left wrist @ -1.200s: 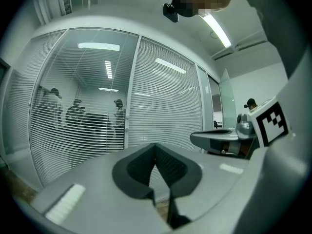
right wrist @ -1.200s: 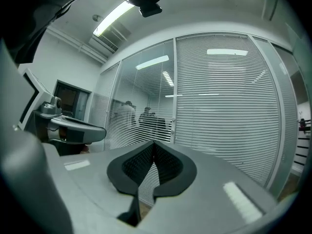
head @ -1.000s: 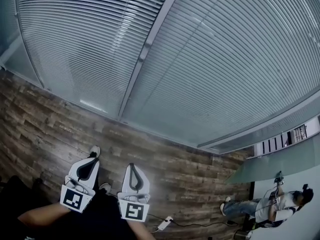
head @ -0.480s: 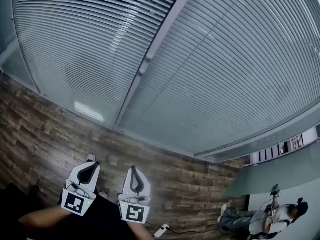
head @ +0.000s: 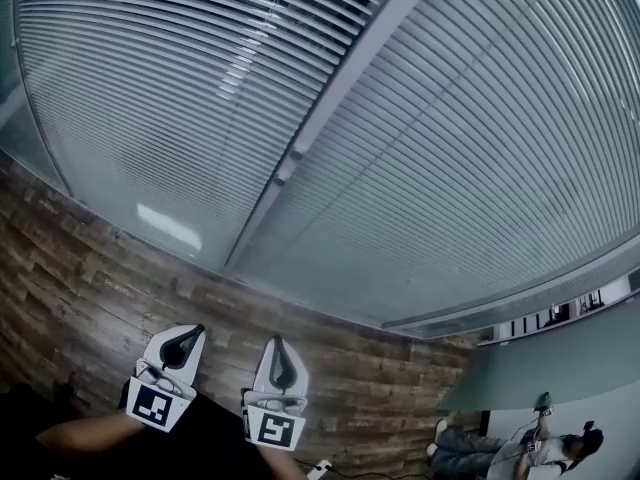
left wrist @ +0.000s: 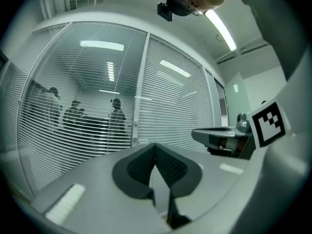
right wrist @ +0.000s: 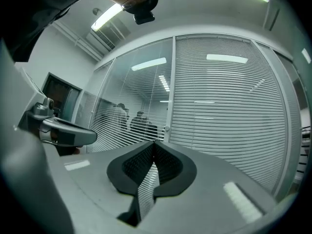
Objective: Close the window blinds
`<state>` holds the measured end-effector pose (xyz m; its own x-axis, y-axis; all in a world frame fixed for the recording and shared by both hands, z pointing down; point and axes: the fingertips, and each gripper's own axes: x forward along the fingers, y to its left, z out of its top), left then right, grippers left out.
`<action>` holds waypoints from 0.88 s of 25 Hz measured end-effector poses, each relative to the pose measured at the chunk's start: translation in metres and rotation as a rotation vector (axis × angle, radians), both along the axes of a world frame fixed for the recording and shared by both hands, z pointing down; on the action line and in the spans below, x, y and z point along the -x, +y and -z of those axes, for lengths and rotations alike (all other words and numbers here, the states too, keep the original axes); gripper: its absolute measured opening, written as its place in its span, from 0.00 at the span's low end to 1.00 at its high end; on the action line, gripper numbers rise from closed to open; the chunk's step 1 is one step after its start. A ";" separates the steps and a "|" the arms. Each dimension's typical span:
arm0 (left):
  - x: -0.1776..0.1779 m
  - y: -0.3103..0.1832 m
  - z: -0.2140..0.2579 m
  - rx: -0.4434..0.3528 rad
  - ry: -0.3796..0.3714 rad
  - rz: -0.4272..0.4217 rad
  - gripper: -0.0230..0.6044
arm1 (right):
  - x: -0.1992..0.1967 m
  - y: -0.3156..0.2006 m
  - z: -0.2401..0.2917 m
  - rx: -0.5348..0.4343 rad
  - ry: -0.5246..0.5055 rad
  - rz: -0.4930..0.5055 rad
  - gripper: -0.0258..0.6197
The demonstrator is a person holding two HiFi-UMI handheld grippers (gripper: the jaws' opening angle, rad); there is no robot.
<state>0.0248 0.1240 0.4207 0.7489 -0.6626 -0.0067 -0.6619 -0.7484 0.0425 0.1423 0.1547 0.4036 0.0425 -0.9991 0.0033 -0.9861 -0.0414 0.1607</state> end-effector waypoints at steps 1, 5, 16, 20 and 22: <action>-0.002 -0.007 0.002 -0.003 0.002 -0.005 0.04 | -0.001 -0.007 0.000 0.005 0.001 -0.002 0.04; -0.009 -0.032 0.011 -0.010 -0.016 -0.044 0.04 | 0.000 -0.036 0.012 0.008 0.007 0.000 0.04; -0.005 -0.118 0.016 0.018 0.026 -0.051 0.04 | -0.004 -0.117 0.008 0.078 0.007 -0.045 0.04; -0.003 -0.148 0.018 0.005 0.036 -0.076 0.04 | -0.005 -0.149 0.006 0.095 0.018 -0.069 0.04; 0.000 -0.162 0.018 -0.010 0.030 -0.089 0.04 | 0.000 -0.166 0.003 0.099 0.019 -0.069 0.04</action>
